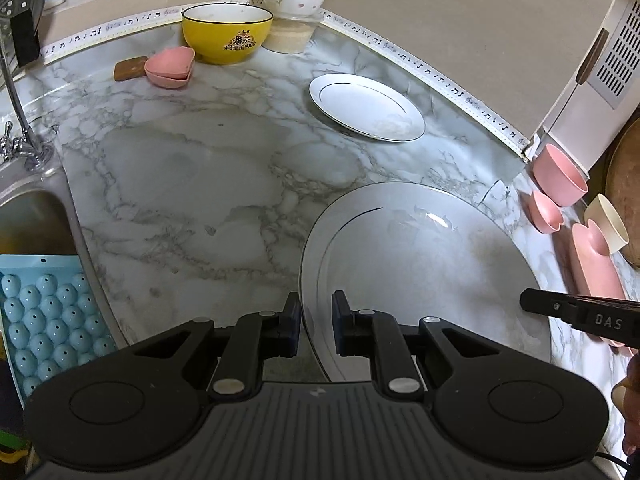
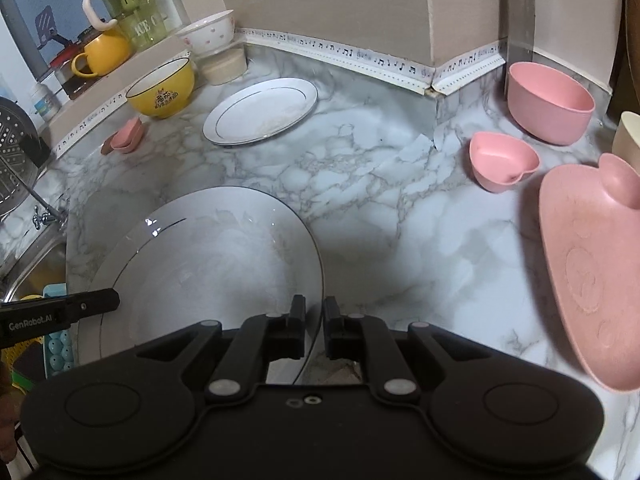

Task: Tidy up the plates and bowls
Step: 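Lift the large white plate with both grippers toward the small white plate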

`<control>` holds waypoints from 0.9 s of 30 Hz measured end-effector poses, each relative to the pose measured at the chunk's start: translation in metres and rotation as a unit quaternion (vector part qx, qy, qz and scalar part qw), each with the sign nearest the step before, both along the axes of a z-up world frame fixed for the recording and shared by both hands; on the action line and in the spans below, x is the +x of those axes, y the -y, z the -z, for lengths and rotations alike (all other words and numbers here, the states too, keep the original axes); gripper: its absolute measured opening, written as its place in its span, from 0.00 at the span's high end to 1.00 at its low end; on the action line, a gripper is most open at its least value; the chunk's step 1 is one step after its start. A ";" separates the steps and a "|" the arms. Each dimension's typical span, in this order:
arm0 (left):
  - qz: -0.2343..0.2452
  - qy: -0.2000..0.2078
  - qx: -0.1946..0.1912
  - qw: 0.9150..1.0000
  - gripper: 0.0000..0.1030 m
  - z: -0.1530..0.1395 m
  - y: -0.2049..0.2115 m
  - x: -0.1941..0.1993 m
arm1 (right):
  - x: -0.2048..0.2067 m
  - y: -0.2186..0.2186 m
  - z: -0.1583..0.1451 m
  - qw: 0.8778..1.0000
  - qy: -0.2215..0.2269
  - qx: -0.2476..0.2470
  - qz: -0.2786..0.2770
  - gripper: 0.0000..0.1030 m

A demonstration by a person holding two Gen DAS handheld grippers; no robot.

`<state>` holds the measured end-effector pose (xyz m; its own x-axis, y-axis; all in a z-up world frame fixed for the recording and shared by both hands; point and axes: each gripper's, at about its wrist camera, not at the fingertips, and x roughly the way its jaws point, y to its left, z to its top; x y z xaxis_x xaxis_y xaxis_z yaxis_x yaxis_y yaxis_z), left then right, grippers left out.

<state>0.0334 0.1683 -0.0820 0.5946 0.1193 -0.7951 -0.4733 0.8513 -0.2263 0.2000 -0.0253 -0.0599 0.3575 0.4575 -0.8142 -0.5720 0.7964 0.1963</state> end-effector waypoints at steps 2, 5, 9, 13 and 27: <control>0.003 0.000 0.003 1.000 0.85 0.001 0.000 0.000 | -0.001 0.000 0.001 1.000 0.002 0.000 0.000 0.91; 0.005 -0.003 0.006 1.000 0.85 0.004 0.001 0.001 | -0.003 -0.002 0.004 1.000 0.002 -0.002 0.000 0.91; 0.006 -0.005 0.011 1.000 0.85 0.007 -0.001 0.002 | -0.006 -0.005 0.006 1.000 0.008 -0.007 -0.001 0.91; 0.008 -0.007 0.014 1.000 0.85 0.010 -0.002 0.004 | -0.008 -0.006 0.006 1.000 0.015 -0.009 0.000 0.90; 0.010 0.009 0.028 1.000 0.85 0.001 -0.010 -0.003 | -0.013 0.004 -0.011 0.997 0.065 -0.033 0.027 0.74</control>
